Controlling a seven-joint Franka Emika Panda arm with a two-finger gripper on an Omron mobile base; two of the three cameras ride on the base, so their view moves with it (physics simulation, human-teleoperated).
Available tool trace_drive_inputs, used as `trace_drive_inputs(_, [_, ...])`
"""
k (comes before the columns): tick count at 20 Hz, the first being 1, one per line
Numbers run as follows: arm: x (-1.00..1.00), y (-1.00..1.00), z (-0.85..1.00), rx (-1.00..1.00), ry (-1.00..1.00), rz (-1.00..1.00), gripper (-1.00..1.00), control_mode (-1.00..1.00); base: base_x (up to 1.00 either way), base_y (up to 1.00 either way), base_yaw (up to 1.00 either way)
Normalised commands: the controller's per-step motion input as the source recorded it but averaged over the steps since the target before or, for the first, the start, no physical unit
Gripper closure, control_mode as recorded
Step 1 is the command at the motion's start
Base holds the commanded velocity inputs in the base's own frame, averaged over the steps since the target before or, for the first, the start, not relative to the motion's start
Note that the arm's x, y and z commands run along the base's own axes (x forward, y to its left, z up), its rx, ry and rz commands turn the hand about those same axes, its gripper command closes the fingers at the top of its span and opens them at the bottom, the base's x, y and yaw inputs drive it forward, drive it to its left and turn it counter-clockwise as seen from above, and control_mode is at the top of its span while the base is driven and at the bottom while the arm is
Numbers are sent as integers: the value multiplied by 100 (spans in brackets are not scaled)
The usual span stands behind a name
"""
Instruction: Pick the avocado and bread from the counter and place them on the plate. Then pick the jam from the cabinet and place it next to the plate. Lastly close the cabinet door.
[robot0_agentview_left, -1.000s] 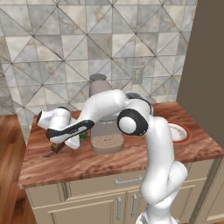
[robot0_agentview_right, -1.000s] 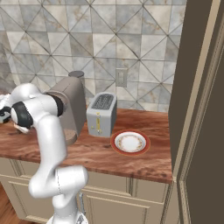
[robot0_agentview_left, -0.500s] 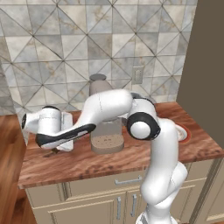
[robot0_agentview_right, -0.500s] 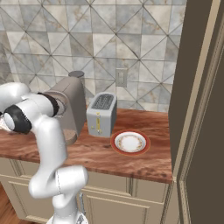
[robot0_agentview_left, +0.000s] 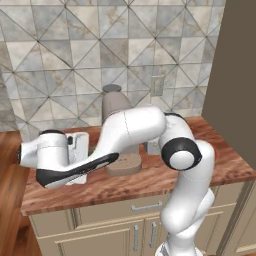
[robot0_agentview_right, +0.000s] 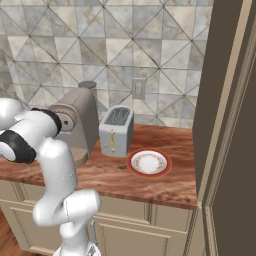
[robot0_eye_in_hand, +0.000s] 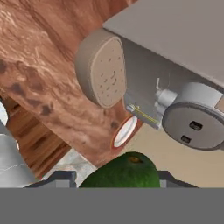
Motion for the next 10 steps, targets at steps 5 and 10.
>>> trace_drive_inputs(5, [-76, -79, 6, 9, -10, -30, 100, -100, 0, 0, 0])
trace_drive_inputs(10, [-55, -84, -4, 17, 0, -34, 100, -100, 0, 0, 0])
